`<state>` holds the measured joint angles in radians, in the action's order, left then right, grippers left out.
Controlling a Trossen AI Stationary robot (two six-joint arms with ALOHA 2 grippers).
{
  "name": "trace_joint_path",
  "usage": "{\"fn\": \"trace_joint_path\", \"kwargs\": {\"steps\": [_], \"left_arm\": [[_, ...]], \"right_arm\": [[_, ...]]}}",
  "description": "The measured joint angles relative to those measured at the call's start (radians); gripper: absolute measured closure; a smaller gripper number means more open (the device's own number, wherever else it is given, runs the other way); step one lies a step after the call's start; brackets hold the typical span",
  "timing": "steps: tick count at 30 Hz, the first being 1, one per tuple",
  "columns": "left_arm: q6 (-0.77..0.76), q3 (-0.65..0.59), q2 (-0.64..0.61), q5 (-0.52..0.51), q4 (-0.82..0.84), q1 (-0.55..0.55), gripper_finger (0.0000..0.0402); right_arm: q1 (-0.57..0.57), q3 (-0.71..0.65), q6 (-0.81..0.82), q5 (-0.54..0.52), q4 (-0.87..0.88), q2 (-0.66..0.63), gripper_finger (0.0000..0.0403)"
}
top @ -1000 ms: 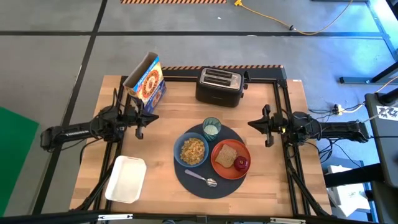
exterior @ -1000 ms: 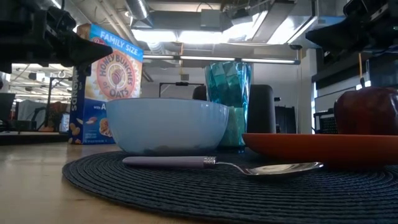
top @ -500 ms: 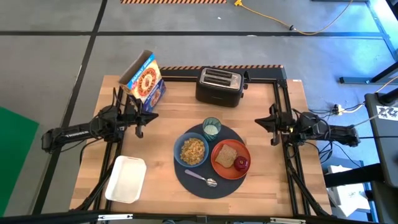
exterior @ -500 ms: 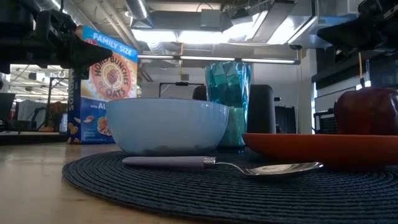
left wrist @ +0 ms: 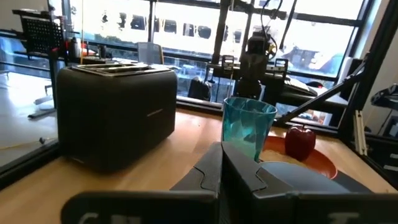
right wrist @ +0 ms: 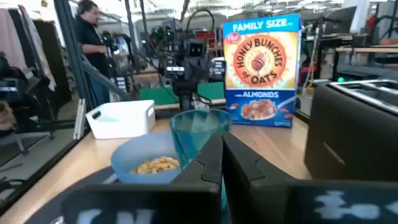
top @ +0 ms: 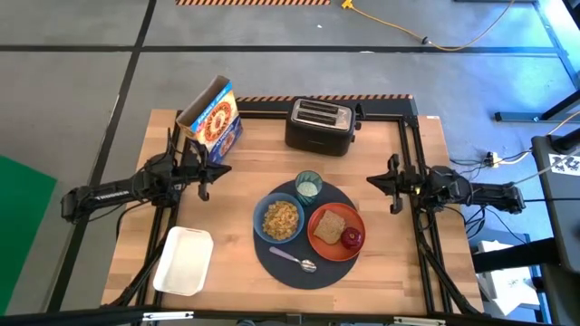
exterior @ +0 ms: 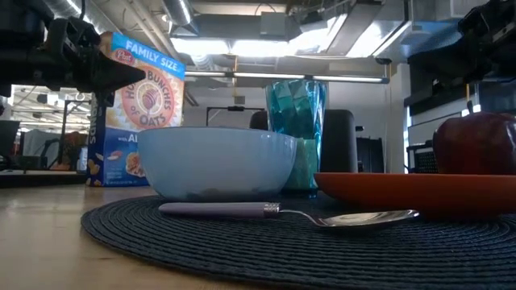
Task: Arrange a breakfast setting
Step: Return to Home Position
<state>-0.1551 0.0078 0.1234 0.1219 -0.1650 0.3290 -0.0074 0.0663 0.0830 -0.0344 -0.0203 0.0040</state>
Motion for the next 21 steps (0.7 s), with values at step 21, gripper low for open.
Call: {"fn": "trace_joint_path", "kwargs": {"steps": [21], "left_arm": [[0.081, 0.0, 0.0, 0.012, 0.096, -0.08, 0.0401]], "right_arm": [[0.0, -0.059, 0.015, 0.054, -0.113, -0.001, 0.0403]]}}
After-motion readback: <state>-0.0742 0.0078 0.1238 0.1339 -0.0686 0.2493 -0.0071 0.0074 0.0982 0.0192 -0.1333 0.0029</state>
